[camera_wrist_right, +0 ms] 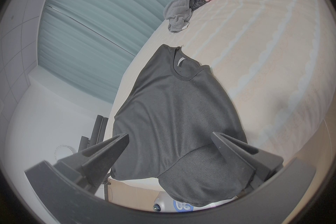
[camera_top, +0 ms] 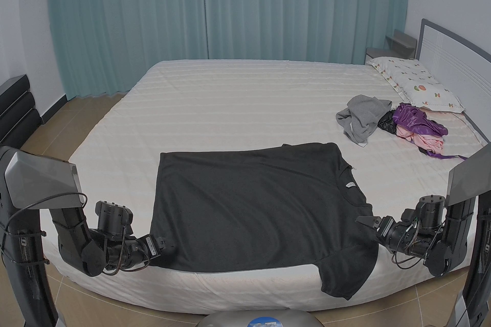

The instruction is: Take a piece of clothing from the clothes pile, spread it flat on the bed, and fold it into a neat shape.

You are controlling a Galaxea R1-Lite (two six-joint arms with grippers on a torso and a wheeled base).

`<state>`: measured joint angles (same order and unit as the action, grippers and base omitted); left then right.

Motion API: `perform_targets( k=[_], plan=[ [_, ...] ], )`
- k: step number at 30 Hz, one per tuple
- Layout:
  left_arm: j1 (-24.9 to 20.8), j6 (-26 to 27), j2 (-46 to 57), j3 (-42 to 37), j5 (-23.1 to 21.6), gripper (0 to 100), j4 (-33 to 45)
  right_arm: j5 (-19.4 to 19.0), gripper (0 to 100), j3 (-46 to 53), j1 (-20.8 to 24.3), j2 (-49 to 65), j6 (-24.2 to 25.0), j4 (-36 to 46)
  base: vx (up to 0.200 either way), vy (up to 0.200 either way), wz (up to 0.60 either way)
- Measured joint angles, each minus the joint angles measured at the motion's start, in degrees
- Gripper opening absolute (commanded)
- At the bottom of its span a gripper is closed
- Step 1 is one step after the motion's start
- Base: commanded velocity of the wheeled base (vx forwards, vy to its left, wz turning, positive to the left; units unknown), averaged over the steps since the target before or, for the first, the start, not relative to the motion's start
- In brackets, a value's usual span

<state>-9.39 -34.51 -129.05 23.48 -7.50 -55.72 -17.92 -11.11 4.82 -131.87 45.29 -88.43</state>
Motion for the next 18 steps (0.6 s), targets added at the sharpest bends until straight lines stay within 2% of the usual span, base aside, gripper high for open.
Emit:
perform_targets(
  k=[11, 12, 18],
  plan=[
    [-1.80, 1.21, -1.68, 0.16, 6.13, 100, -0.09, 0.02, 100, 0.04, 0.00, 0.02, 0.04, -0.15, 0.000, 0.000, 0.00],
    [-1.94, 1.29, -1.83, 0.17, 6.27, 0, -0.17, 0.02, 100, 0.00, 0.00, 0.02, 0.04, -0.15, 0.000, 0.000, 0.00],
    [-2.22, 1.15, -2.40, 0.16, 6.44, 0, -0.11, 0.00, 100, -0.05, 0.00, 0.02, 0.06, -0.15, 0.000, 0.000, 0.00]
  ],
)
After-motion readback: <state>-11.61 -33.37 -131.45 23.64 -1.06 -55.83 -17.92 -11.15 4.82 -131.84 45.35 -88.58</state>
